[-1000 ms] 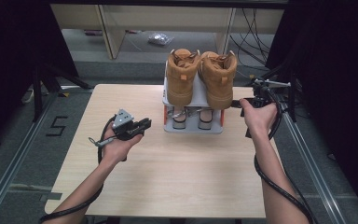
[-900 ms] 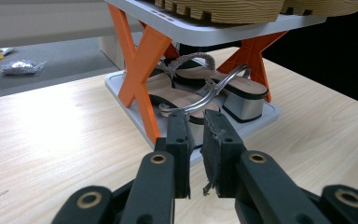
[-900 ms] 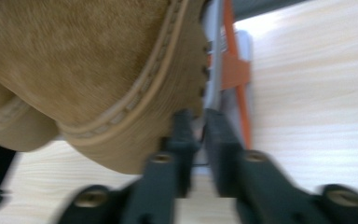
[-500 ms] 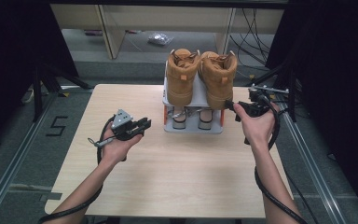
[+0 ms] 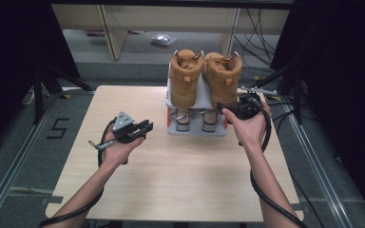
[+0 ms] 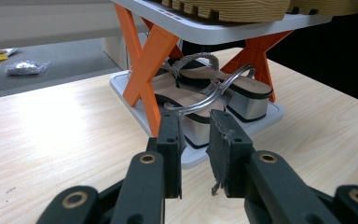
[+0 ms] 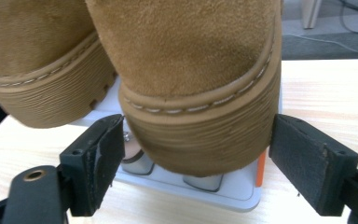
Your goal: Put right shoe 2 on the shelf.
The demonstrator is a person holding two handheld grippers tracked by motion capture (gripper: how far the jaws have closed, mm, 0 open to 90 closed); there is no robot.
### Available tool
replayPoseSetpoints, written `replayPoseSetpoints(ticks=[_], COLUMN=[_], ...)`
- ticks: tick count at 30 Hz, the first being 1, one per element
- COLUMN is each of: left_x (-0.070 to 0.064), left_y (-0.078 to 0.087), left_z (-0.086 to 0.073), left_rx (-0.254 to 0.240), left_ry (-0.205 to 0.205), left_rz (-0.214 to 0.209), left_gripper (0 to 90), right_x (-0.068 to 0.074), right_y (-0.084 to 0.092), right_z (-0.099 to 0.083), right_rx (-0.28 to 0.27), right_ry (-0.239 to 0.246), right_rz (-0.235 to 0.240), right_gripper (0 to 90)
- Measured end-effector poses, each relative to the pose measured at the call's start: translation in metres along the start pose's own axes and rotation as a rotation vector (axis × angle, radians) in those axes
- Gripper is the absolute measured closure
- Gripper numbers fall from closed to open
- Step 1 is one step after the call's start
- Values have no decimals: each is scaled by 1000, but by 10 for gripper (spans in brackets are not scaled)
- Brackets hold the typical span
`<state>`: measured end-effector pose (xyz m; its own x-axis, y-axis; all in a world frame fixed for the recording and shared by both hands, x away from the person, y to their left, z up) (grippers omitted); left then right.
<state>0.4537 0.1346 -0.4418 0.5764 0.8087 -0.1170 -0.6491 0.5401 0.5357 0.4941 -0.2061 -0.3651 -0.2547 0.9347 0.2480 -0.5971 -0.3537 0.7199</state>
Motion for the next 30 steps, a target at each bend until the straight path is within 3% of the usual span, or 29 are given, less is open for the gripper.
replayPoseSetpoints(ticks=[3,4,5,7,8,9,11,16,23,24,30], left_x=[0,0,0,0,0,0,0,-1,1,1,1], left_y=[-1,-1,-1,-1,-2,-2,-3,-3,-3,-3,-3], left_z=[0,0,0,0,-1,-1,-1,-2,0,0,-1], left_rx=[0,0,1,3,1,5,6,7,5,5,7], left_ry=[0,0,-2,1,1,2,2,0,0,1,-2], left_rz=[-2,-2,-5,-5,-7,-3,-5,-8,-2,-3,-3], left_gripper=[734,733,733,732,732,731,731,730,731,731,731], right_x=[3,6,4,3,6,3,2,3,0,3,4], right_y=[-5,-5,-7,-8,-7,-7,-7,-7,-12,-13,-17], right_z=[2,2,4,4,4,5,5,6,12,12,16], right_rx=[-2,9,-3,-1,13,6,7,11,21,27,28], right_ry=[14,-15,29,33,7,50,60,55,91,69,79], right_rz=[-37,-37,-50,-53,-50,-51,-49,-47,-38,-36,-37], right_gripper=[152,145,138,138,140,142,146,149,153,153,153])
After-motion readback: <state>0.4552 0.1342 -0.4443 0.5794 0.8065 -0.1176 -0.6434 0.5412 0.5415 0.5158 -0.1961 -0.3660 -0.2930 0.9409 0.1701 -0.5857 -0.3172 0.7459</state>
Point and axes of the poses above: each handheld gripper's, and its own axes: y roughly backward along the jaws, z roughly out of its top, x roughly to its left, the point moved 3 cm from there along -y, roughly forward along the jaws, and after that the axes turned 14 degrees about x, right-handed, at the moved point
